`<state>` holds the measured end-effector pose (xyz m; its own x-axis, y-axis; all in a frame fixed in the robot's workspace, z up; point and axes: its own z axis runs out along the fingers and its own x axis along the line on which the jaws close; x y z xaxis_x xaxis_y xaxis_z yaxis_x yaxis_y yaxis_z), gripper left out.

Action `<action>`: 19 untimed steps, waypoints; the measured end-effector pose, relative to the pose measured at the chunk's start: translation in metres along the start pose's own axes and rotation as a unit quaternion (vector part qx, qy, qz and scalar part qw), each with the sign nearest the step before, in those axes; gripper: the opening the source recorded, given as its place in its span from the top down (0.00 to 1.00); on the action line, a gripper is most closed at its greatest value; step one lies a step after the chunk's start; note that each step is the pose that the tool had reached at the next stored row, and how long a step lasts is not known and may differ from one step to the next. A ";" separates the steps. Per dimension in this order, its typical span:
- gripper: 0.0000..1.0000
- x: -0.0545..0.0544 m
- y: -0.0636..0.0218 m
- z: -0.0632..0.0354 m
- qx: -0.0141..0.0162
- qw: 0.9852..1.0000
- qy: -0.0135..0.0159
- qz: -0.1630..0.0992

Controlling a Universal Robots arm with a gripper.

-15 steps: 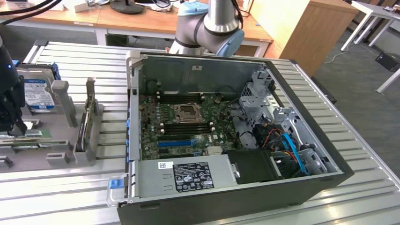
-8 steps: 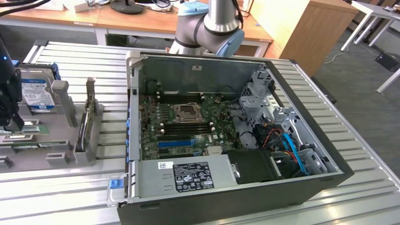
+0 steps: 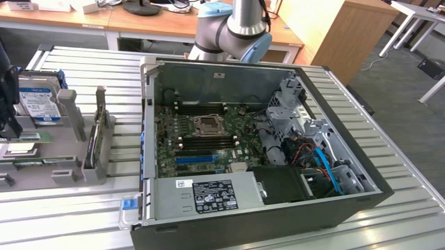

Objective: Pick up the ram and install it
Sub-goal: 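Pick up the ram and move it above insertion slot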

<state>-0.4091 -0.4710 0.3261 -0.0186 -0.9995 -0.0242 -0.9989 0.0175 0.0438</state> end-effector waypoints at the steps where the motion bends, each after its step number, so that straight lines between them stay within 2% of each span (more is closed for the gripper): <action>1: 0.88 0.000 0.0001 -0.0022 0.000 1.000 0.000 0.000; 19: 0.88 -0.001 0.0018 -0.0397 0.000 1.000 0.000 0.000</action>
<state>-0.4091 -0.4710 0.3659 -0.0186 -0.9995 -0.0242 -0.9989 0.0175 0.0438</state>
